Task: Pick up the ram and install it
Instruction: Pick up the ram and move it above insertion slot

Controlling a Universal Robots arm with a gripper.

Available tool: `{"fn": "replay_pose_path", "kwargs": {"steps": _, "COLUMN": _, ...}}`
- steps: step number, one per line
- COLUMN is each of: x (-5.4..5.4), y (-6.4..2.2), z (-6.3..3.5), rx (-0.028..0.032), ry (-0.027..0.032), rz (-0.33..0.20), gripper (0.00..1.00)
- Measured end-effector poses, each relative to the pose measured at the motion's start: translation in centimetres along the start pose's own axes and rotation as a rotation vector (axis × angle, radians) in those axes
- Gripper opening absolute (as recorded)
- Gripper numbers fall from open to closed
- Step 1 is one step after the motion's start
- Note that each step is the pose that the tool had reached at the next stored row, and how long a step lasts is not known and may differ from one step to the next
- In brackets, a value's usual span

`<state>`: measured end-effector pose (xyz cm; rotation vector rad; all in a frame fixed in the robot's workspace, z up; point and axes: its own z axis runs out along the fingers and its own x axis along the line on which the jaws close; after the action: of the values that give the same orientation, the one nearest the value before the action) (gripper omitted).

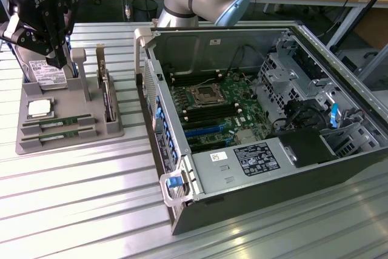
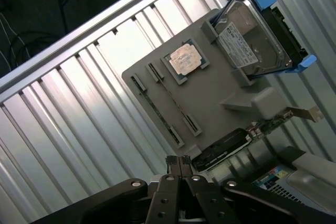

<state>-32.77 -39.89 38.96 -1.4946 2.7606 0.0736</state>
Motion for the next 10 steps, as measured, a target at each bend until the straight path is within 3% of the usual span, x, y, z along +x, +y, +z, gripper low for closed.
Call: {"fn": "replay_pose_path", "kwargs": {"steps": 10, "x": 0.00, "y": 0.00, "z": 0.00, "rx": -0.0014, "ry": 0.0023, "rz": -0.059, "gripper": 0.10}}
